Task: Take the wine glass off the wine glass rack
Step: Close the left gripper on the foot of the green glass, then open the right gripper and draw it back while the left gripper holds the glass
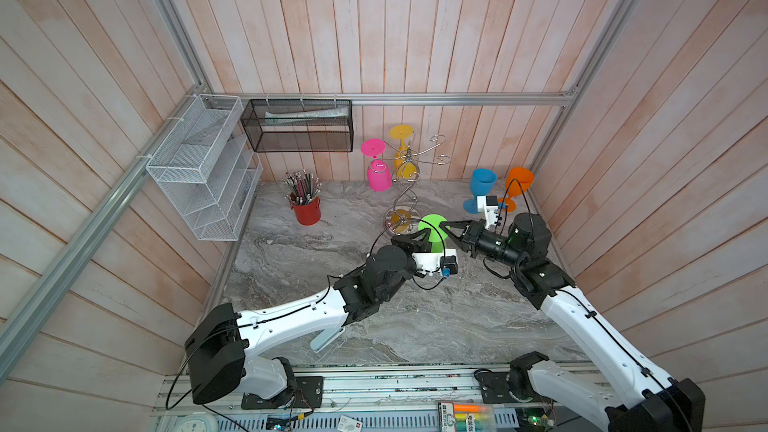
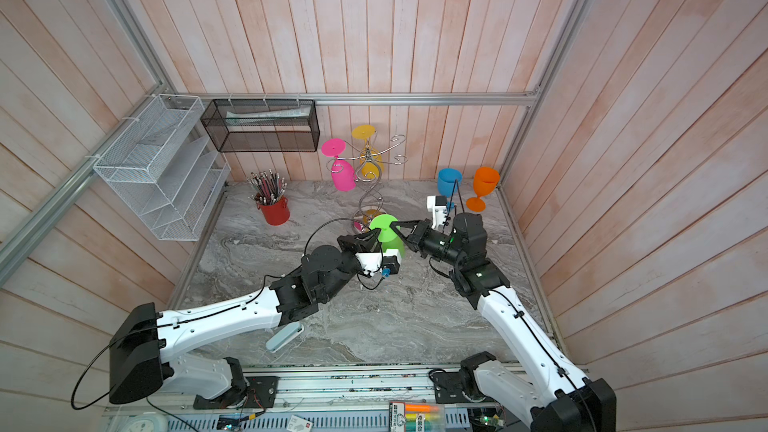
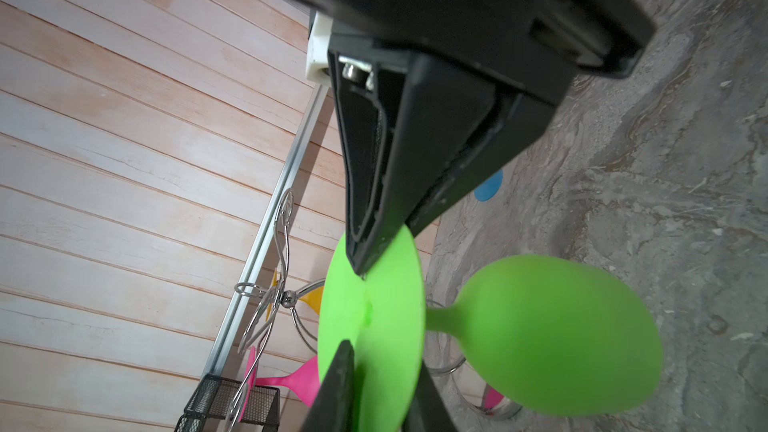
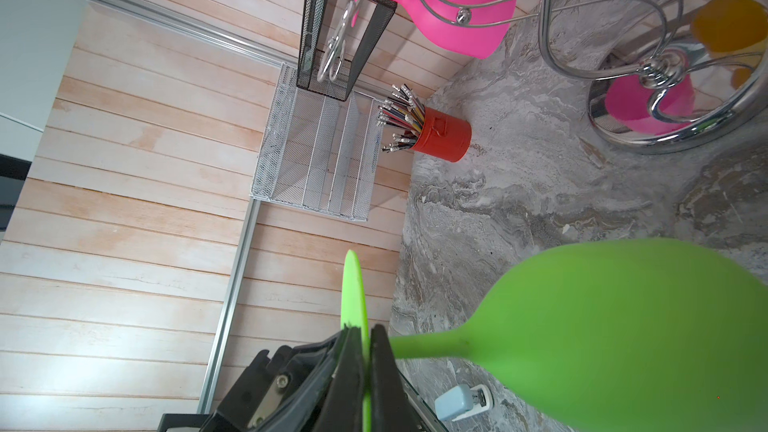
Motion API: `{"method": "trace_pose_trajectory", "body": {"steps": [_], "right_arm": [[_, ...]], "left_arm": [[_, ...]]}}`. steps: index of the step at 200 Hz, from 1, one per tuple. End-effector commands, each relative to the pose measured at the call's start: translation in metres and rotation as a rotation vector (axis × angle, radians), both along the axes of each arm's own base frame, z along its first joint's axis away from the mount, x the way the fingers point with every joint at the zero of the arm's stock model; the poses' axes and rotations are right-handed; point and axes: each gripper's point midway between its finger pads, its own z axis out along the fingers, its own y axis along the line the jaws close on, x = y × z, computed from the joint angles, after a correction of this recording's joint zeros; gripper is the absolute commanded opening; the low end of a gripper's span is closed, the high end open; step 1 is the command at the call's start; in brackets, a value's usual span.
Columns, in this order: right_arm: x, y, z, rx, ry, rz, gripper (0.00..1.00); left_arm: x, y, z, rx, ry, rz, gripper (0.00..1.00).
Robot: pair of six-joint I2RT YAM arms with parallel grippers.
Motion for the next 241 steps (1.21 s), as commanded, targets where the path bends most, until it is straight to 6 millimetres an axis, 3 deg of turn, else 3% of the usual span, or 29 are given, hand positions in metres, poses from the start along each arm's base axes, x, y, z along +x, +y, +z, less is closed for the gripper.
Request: {"method": "trace_pose_trajectory", "body": {"steps": [1,46,66,96,129,154,196,241], "right_arm": [[-0.003,0.005,0.015,0.028,-0.048,0.033,0.00],[0.001,0.006,0.014,0.032,-0.048,0.028,0.00],[0.002,0.005,0.013,0.028,-0.053,0.022,0.00],[0.002,0.004,0.013,0.015,-0.075,0.018,0.19],[-0.001,-0.003,0.026,-0.011,-0.172,-0.010,0.45],[-0.005,-0.010,0.037,-0.047,-0.247,-0.043,0.58],[-0.012,-0.036,0.062,-0.129,-0.389,-0.157,0.68],[-0.025,-0.055,0.074,-0.237,-0.474,-0.225,0.67]], "left_arm": [[0.000,-0.008,0.016,-0.048,-0.029,-0.033,0.16],[0.000,-0.008,0.016,-0.054,-0.028,-0.045,0.00],[0.000,-0.007,0.014,-0.054,-0.030,-0.040,0.00],[-0.001,-0.002,0.014,-0.078,-0.013,-0.037,0.00],[-0.004,0.005,0.016,-0.142,0.041,-0.023,0.00],[-0.009,0.014,0.017,-0.208,0.105,-0.019,0.00],[-0.017,0.036,0.019,-0.320,0.241,0.024,0.00],[-0.032,0.066,0.014,-0.514,0.535,0.104,0.00]]}}
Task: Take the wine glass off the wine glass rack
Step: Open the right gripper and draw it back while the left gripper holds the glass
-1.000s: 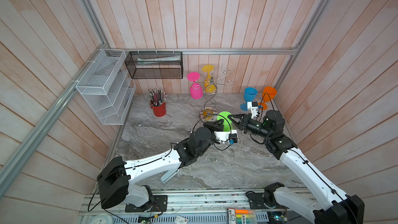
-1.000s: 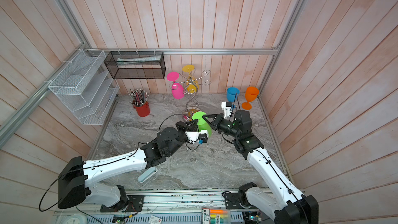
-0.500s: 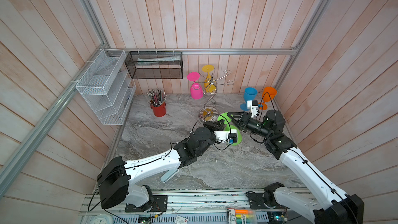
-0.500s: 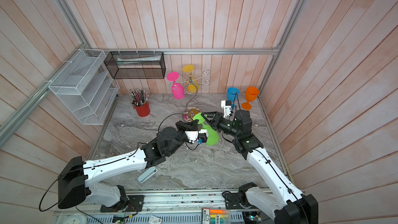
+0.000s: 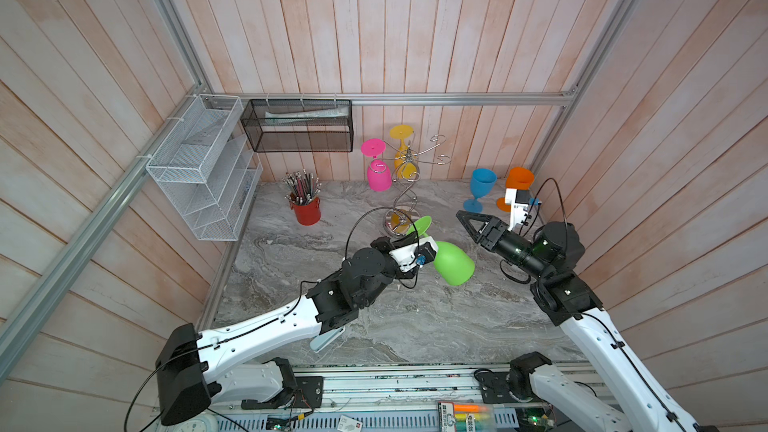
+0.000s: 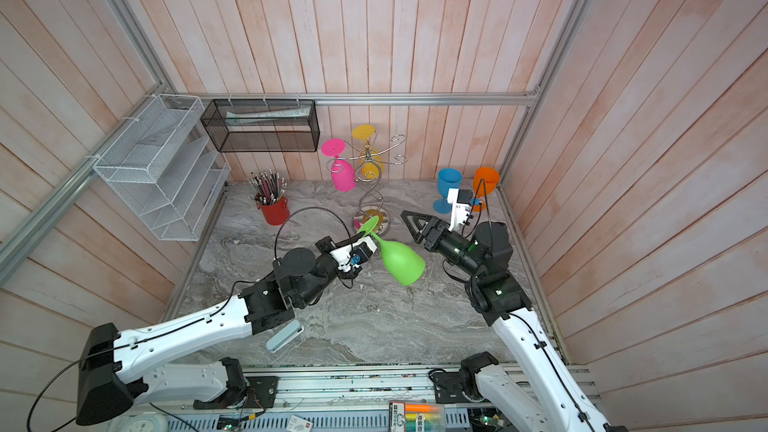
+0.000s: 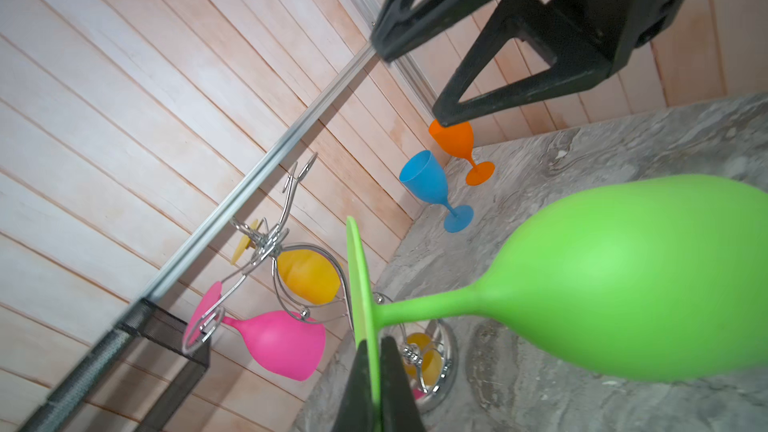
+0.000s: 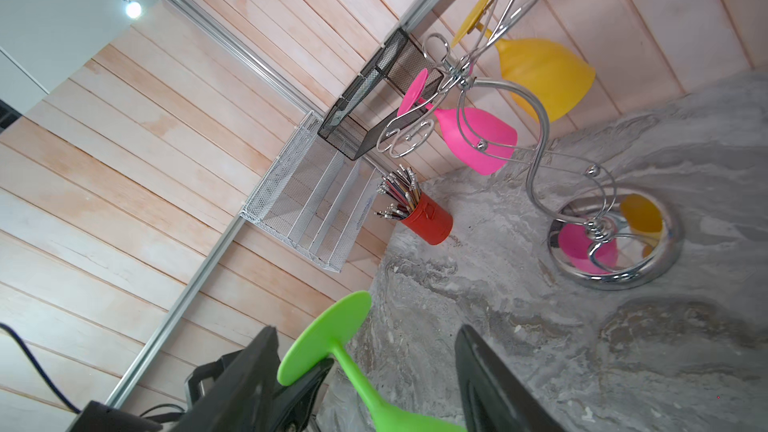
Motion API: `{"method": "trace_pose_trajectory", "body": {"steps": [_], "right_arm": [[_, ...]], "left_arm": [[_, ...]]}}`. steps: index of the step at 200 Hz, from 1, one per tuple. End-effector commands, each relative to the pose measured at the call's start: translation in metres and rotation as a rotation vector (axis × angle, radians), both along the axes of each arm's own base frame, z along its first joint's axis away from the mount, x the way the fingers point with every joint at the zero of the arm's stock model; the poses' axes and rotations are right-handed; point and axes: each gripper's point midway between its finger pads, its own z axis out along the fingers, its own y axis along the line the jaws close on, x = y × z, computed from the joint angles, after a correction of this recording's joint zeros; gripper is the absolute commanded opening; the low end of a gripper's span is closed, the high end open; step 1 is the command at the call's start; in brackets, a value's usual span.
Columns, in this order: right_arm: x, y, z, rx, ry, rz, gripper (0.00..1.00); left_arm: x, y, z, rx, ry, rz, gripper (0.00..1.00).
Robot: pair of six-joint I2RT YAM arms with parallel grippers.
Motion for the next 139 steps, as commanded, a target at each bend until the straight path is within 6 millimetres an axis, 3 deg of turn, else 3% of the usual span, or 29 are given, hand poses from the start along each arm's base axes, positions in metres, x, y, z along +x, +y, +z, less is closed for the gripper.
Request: {"method": "trace_pose_trajectory", "body": {"steps": [1,35,79,116,120,139], "right_arm": [[-0.005,-0.014,0.011,-0.081,-0.072,-0.071,0.67],[-0.021,-0.019,0.011,-0.124,-0.104,-0.064,0.64],[-0.031,-0.019,-0.004,-0.155,-0.075,-0.043,0.59],[-0.033,-0.016,-0.019,-0.164,-0.036,-0.014,0.55],[-0.033,-0.015,-0.020,-0.167,-0.031,-0.008,0.54],[-0.032,-0.014,-0.027,-0.185,-0.012,0.000,0.54]], "left_arm": [[-0.006,0.018,-0.016,-0.131,0.240,0.052,0.00],[-0.017,0.038,-0.034,-0.264,0.450,0.111,0.00],[-0.026,0.048,-0.055,-0.490,0.694,0.142,0.00],[-0.026,0.048,-0.069,-0.619,0.852,0.130,0.00],[-0.018,0.056,-0.070,-0.641,0.853,0.155,0.00],[-0.014,0.059,-0.072,-0.682,0.892,0.150,0.00]]}}
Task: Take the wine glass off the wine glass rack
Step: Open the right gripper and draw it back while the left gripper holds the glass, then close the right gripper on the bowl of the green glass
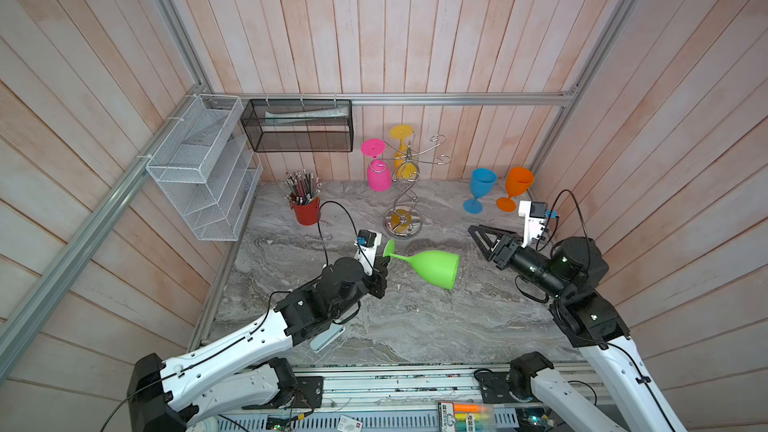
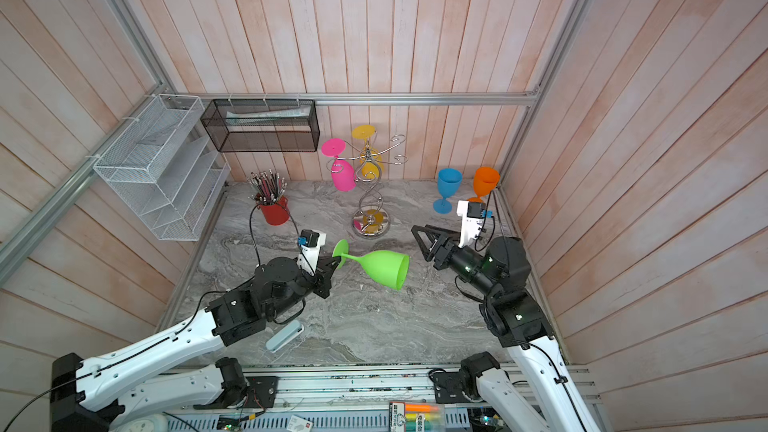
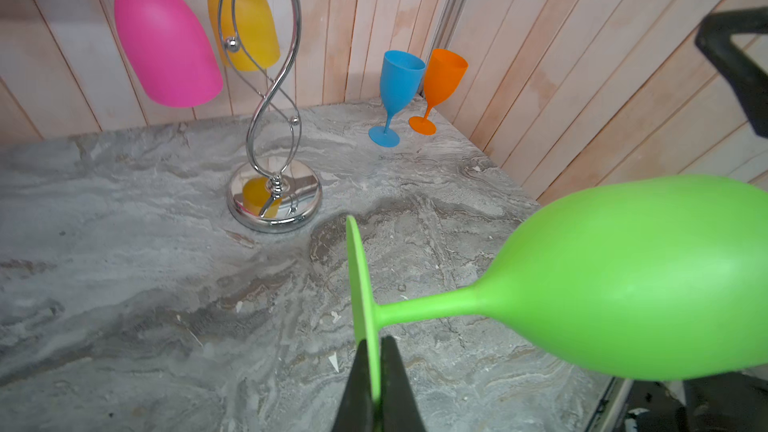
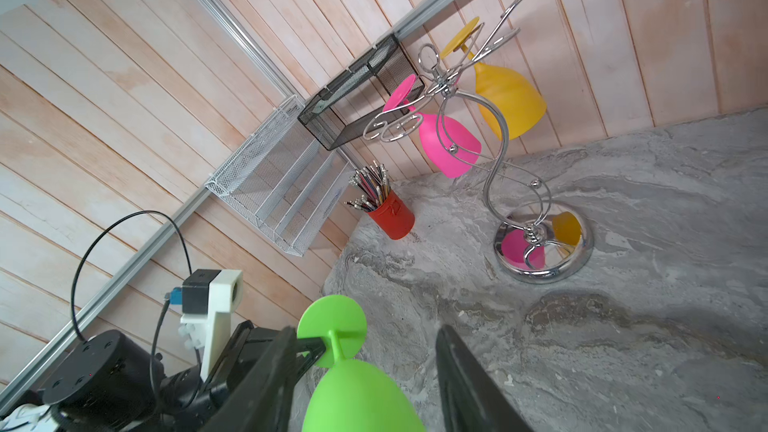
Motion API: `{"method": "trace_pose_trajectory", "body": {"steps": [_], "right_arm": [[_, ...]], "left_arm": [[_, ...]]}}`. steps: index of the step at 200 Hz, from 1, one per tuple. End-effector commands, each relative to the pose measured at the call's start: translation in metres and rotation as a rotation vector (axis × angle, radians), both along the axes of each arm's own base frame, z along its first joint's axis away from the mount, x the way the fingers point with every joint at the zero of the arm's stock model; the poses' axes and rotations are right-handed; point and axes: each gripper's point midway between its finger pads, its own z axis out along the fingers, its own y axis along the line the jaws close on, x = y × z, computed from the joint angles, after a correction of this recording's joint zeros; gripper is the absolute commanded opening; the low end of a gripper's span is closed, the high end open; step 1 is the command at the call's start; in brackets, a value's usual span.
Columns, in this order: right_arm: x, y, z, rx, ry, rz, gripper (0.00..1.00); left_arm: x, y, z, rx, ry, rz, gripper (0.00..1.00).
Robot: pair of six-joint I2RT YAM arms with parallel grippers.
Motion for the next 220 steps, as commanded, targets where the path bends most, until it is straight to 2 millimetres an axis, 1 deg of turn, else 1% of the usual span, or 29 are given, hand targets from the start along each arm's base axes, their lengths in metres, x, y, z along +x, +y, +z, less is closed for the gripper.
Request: {"method": "trace_pose_trajectory", "body": {"steps": [1,37,67,111,166,199,210,220], "right_arm": [[-0.001,0.002,-0.017,-0.040,0.038,0.023,0.53],[0.001,0.008,-0.034,-0.062,0.083,0.053,0.52],[0.003,0.016,-0.046,-0.065,0.118,0.097,0.50],[0.008,0.030,-0.058,-0.092,0.138,0.137,0.49],[0.007,0.052,-0.065,-0.121,0.143,0.186,0.46],[0.010,0.055,-0.065,-0.134,0.145,0.185,0.27],[0.011,0.056,-0.065,-0.133,0.144,0.187,0.16],[0.012,0.057,-0.063,-0.133,0.143,0.191,0.02]], "left_arm": [[-0.001,0.002,0.007,-0.153,0.090,-0.001,0.00],[0.004,0.009,0.008,-0.264,0.140,-0.019,0.00],[0.006,0.012,0.009,-0.283,0.146,-0.025,0.00],[0.011,0.015,0.014,-0.314,0.150,-0.031,0.00],[0.013,0.016,0.014,-0.315,0.152,-0.030,0.00],[0.012,0.019,0.018,-0.325,0.143,-0.030,0.00],[0.010,0.019,0.018,-0.329,0.144,-0.034,0.00],[0.010,0.020,0.019,-0.331,0.142,-0.034,0.00]]}}
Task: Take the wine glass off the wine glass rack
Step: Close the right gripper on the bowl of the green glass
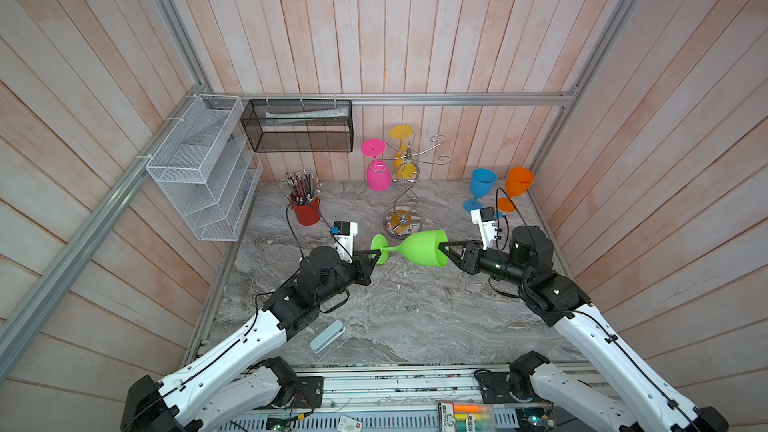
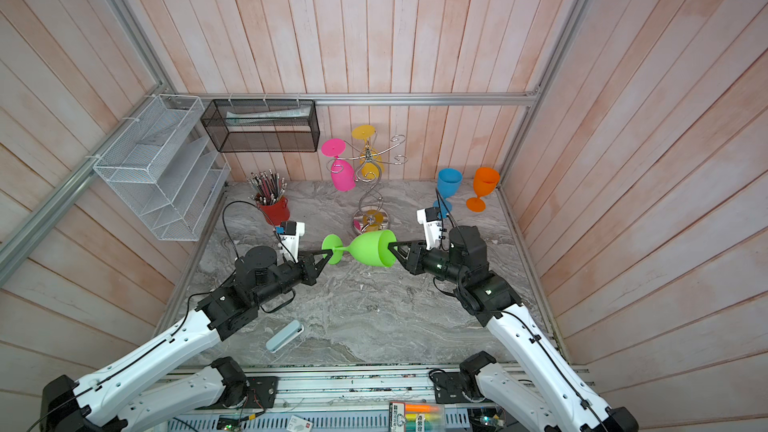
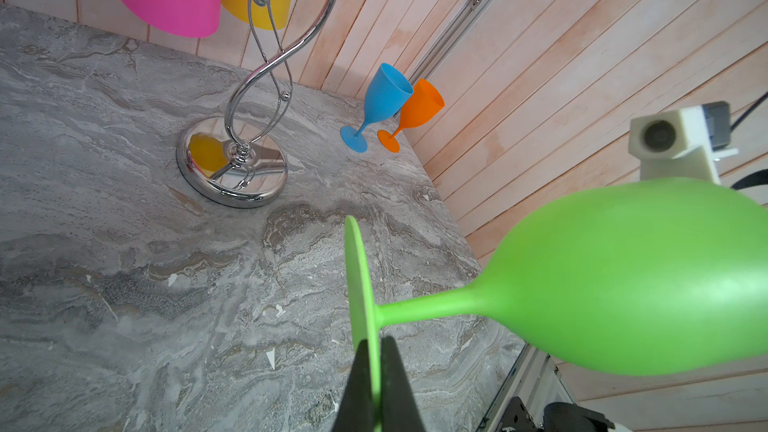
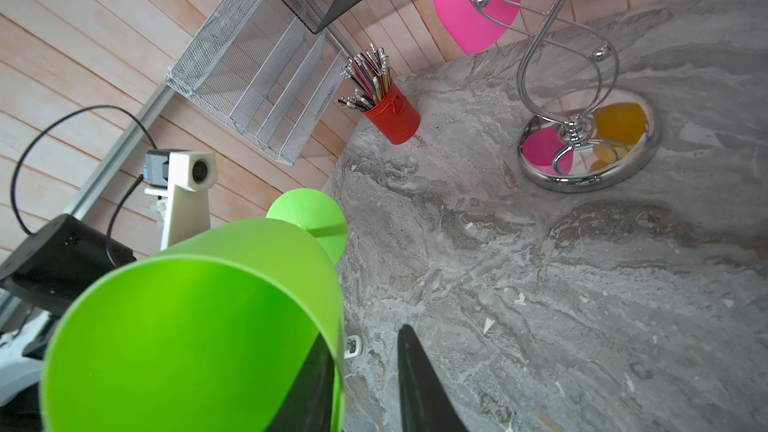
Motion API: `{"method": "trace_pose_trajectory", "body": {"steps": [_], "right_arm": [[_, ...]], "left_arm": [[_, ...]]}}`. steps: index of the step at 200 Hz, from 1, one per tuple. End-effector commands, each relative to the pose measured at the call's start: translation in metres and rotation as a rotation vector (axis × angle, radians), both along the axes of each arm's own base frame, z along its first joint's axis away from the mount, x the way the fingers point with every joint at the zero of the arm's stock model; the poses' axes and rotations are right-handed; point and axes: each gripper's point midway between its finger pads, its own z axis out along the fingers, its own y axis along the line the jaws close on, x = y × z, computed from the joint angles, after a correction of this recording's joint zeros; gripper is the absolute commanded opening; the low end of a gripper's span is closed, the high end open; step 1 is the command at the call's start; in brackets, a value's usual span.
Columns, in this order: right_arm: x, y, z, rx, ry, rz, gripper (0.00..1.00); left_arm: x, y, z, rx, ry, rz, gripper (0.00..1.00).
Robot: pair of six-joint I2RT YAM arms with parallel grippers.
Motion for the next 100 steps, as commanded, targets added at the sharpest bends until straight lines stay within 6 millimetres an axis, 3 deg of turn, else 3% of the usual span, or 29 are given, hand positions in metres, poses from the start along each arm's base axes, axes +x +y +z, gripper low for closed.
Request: {"method": "trace_pose_trajectory", "body": {"steps": [1,24,67,100], "right_arm": [[0.005,0.001,0.009,-0.005,-0.036,-0.009,0.01],[0.007,0.002,0.010,-0.004,-0.036,-0.013,0.00],[0.011,0.000,0.015,-0.017,-0.043,-0.037,0.00],[0.022,-0.006,0.016,-0.089,-0.030,-0.087,0.00]], "left_arm": [[-0.004,0.001,0.013,-0.049,-0.031,-0.012,0.00],[-0.005,0.005,0.012,-0.042,-0.035,0.004,0.03],[-0.005,0.013,0.003,0.005,-0.030,0.028,0.52],[-0.005,0.020,-0.001,0.045,-0.039,0.049,0.72]]}}
